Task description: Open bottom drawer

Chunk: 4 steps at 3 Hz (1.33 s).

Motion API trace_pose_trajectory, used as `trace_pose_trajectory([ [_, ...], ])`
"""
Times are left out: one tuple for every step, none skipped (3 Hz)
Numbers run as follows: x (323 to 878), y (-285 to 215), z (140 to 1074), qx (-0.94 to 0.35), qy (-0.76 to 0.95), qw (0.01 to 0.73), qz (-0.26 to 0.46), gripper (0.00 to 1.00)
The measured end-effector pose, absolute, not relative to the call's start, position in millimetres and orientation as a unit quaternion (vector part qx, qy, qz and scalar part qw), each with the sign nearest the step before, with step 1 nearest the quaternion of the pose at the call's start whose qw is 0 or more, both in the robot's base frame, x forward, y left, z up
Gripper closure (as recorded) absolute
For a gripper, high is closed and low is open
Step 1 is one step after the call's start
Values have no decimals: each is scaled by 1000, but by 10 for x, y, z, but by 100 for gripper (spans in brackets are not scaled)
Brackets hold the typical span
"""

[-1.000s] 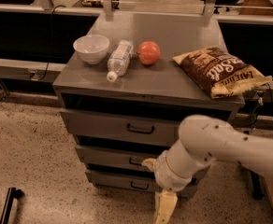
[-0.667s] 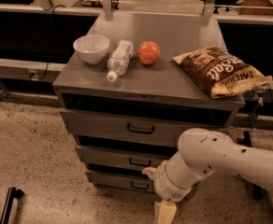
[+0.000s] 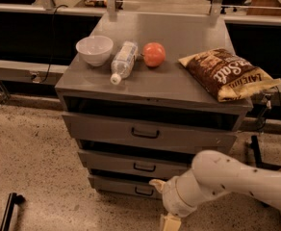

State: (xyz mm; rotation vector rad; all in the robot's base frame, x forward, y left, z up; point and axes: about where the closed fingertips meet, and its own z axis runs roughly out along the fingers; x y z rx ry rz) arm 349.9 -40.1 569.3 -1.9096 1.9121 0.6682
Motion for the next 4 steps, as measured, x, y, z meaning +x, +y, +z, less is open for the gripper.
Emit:
trace_pose_trajectory([
  [3619,-525,5351,-645,671,285,228,0],
  [3552,-747,5215,-635,675,307,217,0],
  [3599,-680,5142,-630,678,308,220,0],
  [3840,-656,4897,-617,666,351,228,0],
])
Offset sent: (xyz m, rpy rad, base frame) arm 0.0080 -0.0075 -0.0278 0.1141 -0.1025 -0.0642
